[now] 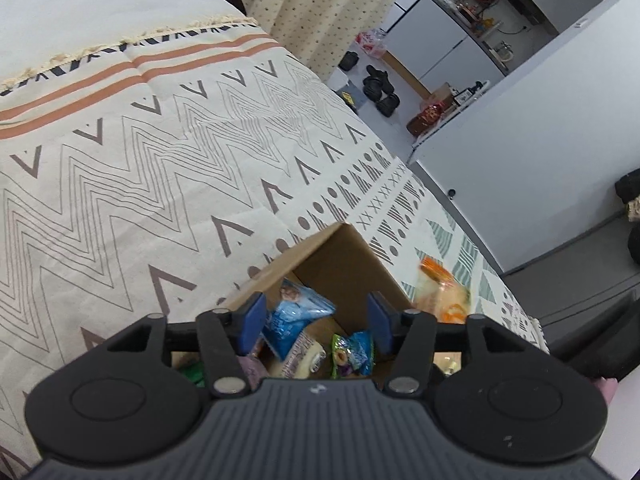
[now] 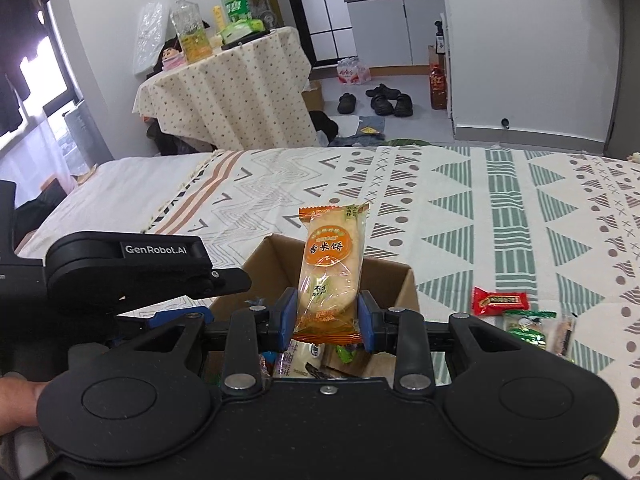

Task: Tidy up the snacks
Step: 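Carry both snacks over the cardboard box and open both grippers, then move both open grippers back toward the remaining snacks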

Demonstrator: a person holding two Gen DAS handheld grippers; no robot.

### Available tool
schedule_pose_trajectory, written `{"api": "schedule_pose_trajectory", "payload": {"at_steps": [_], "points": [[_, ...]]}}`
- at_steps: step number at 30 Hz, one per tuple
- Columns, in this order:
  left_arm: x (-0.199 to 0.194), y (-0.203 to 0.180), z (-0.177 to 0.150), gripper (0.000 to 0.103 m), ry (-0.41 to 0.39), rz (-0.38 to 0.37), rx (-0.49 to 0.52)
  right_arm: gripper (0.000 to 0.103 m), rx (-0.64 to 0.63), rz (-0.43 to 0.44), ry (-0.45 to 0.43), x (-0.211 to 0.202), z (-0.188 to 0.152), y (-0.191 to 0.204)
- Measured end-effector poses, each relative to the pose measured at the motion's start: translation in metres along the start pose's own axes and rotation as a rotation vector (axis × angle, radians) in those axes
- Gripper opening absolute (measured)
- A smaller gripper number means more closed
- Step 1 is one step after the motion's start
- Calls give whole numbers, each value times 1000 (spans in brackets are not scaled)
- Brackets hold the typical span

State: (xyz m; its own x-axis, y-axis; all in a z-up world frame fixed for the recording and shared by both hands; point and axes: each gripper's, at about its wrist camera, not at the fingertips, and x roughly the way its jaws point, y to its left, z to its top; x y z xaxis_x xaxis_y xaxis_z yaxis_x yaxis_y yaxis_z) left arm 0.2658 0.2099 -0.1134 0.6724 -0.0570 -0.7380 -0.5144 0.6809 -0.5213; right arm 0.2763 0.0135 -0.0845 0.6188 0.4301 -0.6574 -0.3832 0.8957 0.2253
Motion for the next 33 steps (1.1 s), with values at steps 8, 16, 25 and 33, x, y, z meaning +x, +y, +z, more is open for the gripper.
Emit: {"api": "schedule_pose_trajectory", "payload": {"at_steps": [8,16,25,33], "points": [[5,-10,-3,71,2,14,47,51,-64,-14,43,12,-2,9],[8,-33,-20,80,22,24,122,60,32,-91,22,-17,-8,-33],[-4,-72,-44,81,6,4,222,65,129,-160,-1,-53,-23,-83],[-8,-105,-71,82,16,-5,313,67,183,-176,-16,-78,-35,-114]]}}
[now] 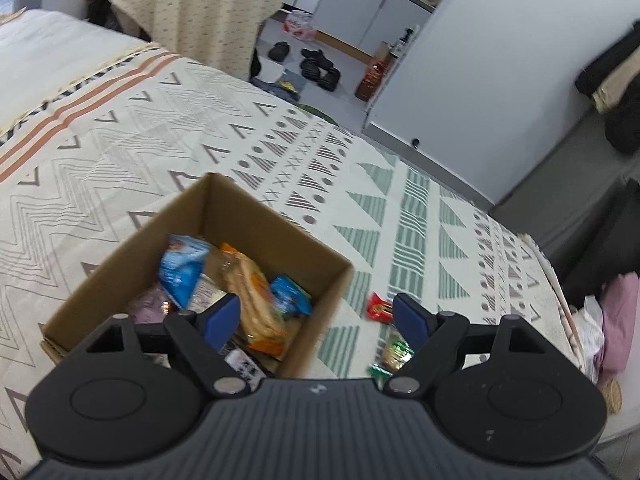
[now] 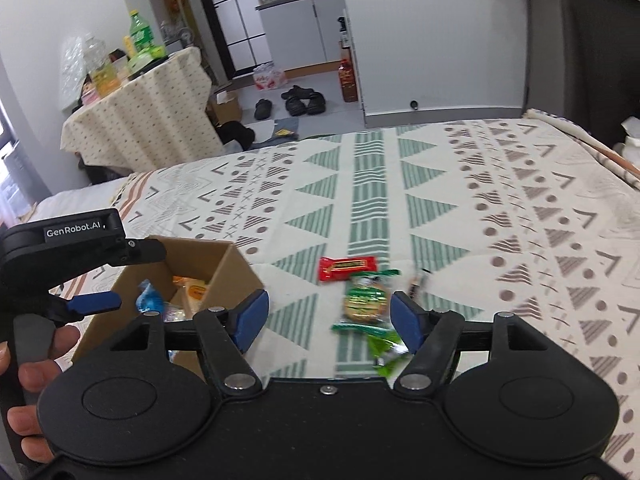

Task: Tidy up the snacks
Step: 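Move both open grippers back toward the remaining snacks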

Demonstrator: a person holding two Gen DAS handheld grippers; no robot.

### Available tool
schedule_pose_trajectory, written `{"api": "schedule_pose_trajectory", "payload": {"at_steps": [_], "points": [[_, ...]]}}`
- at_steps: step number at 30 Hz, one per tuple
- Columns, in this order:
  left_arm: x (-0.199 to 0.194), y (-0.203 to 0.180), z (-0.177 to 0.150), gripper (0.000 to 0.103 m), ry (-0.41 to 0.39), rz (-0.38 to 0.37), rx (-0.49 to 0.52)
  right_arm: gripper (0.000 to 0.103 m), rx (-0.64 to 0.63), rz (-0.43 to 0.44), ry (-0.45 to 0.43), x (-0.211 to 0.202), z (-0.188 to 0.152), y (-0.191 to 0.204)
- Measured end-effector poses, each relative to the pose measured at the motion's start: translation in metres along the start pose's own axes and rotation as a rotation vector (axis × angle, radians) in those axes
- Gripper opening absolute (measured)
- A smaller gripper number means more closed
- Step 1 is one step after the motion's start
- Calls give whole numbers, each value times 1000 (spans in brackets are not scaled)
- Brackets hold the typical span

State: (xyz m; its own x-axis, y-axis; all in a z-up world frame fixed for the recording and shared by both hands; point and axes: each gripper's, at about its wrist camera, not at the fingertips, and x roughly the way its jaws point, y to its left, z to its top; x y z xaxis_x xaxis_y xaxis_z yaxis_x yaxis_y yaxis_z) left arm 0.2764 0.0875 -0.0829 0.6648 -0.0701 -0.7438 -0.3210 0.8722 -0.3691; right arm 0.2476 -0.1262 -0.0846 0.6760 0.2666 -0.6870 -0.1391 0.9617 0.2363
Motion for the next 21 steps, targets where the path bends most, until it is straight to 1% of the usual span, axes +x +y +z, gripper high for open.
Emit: {"api": "schedule_pose_trajectory", "payload": {"at_steps": [4,15,21], "points": [[-1,-18,-6,82,-10,8,43,67,23,5,-4,-7,-2,-16],[8,-61,-25,83,16,11,170,67,87,23,-6,-16,-8,-59],[20,-77,-39,83,39,-6,232,67,124,35,-5,-12,-11,-82]]}}
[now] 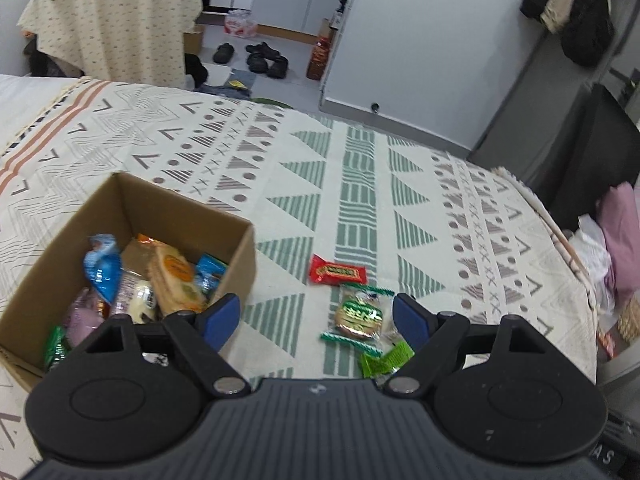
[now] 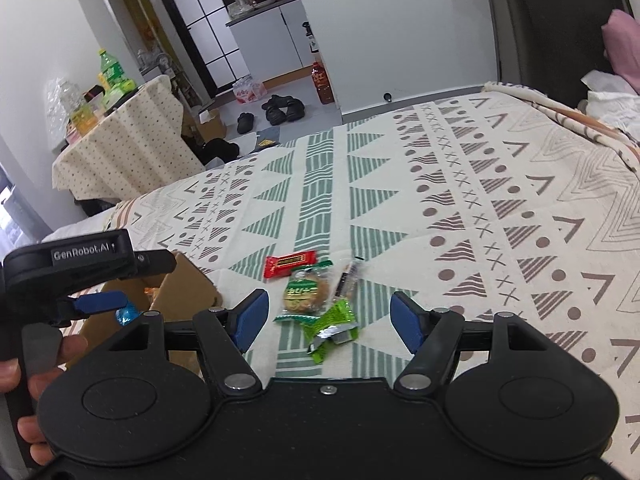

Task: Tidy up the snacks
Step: 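Move both open grippers back toward the remaining snacks, then grasp the green round cake with the left gripper while the right grasps the clear stick packet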

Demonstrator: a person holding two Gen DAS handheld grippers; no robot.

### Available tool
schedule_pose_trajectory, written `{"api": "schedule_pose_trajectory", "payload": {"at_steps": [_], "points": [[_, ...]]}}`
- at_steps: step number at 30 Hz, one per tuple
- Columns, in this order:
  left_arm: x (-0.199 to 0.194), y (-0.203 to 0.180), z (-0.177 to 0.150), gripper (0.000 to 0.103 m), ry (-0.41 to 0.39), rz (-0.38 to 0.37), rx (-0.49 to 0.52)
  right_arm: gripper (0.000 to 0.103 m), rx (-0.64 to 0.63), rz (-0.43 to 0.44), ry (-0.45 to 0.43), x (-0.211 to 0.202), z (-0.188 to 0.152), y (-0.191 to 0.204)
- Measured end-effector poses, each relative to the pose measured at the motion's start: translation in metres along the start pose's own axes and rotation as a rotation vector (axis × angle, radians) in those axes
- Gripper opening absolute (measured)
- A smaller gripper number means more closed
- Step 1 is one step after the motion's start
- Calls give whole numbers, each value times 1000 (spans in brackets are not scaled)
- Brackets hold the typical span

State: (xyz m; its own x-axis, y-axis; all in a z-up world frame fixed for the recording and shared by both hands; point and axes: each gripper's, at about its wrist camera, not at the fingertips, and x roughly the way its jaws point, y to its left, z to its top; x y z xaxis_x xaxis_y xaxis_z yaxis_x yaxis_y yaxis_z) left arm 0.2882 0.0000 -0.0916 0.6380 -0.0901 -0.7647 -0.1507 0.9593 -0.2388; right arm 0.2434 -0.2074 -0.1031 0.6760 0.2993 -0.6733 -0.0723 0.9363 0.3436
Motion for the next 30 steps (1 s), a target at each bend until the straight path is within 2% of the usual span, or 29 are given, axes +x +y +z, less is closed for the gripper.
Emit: {"api": "schedule_pose_trajectory", "payload": {"at_steps": [9,16,24,30], "points": [[32,-16,-6,83,33,-11,38,65,50,37,24,27,0,-25],[64,-23,-8,82,73,-12,40,62,80,98,61,63,4,-38],[106,-34,-12,82,114,2,65,53,127,178,93,100,-4,-62],[137,-37,-19,80,158,6,69,50,189,199,108,118,-5,-78]]}}
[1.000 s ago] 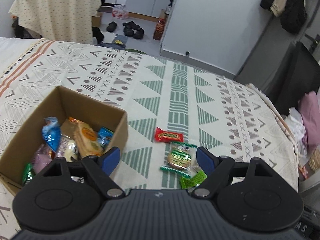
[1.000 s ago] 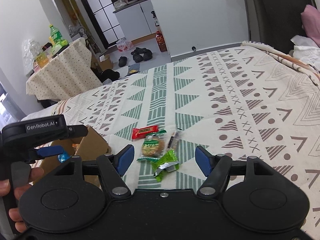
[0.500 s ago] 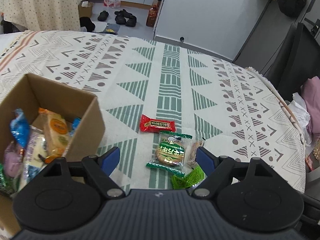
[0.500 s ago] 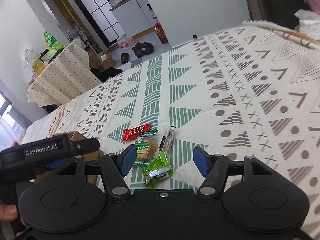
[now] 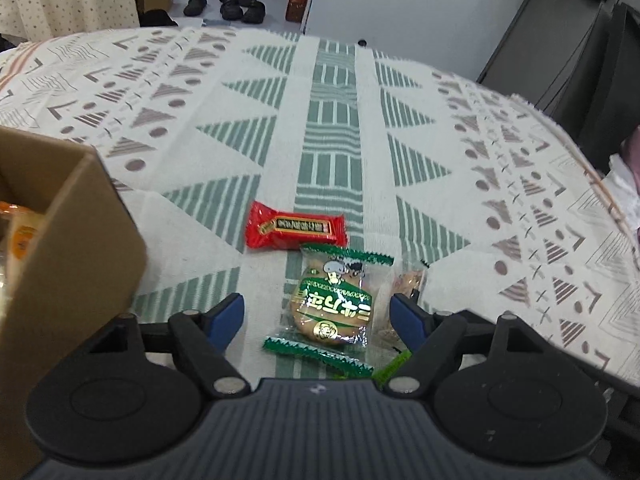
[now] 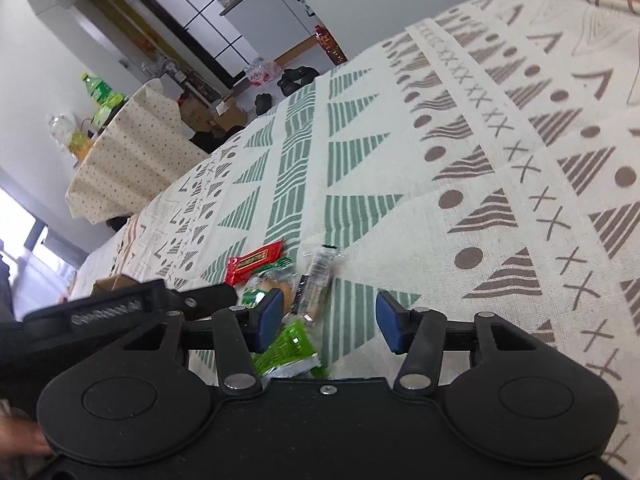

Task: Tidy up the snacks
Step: 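Grasp the green round cake with the left gripper while the right grasps the clear stick packet, then carry both snacks over the cardboard box and open both grippers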

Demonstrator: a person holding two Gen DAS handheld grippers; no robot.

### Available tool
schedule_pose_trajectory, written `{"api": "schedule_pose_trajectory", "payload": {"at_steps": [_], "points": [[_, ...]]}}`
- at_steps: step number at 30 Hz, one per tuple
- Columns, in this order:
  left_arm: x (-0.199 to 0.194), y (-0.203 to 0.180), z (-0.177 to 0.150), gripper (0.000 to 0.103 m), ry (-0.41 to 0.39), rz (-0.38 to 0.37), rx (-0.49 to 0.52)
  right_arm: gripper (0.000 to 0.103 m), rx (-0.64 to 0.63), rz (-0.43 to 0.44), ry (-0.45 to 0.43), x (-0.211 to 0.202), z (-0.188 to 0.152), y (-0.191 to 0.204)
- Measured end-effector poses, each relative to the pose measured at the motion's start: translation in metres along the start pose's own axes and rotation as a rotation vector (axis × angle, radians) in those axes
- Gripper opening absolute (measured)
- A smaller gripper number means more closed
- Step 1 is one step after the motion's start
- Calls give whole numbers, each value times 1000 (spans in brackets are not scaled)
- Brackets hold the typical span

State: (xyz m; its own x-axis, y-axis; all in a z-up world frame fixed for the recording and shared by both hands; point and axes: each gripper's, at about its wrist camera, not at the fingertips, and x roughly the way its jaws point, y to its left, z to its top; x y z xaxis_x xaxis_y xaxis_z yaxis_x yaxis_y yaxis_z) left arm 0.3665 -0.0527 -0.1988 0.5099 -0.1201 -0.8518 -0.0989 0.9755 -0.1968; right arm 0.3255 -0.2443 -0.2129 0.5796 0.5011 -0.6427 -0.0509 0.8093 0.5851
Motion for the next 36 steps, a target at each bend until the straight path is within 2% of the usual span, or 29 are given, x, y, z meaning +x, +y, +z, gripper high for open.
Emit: {"api": "schedule_pose_trajectory", "payload": {"at_steps": [5,8,9,11,19,24,25,26,29,36], "points": [[15,-4,-2,75,18,18,26,47,43,18,13,12,4,-11],[16,-4,-2,60,0,36,28,47,56,37,24,18,5,-12],[16,-4,-2,52,-5,46,25,47,62,46,28,20,5,-12],[15,-3,-1,48,-11,46,18,48,61,57,31,24,4,-10],[7,9,-2,48,-15,53,-17,48,38,68,15,36,2,1],[-3,16,-3,48,-15,55,-53,46,-10,22,22,40,1,11],[-6,15,-3,48,-19,49,-52,40,-16,8,29,40,1,12],[-10,15,-3,48,-24,44,-52,30,-38,-12,37,40,1,15],[-22,14,-1,48,-40,24,-59,20,-43,-25,49,39,-1,15],[-55,15,5,48,-95,-3,-87,18,-60,-77,15,12,6,24]]}}
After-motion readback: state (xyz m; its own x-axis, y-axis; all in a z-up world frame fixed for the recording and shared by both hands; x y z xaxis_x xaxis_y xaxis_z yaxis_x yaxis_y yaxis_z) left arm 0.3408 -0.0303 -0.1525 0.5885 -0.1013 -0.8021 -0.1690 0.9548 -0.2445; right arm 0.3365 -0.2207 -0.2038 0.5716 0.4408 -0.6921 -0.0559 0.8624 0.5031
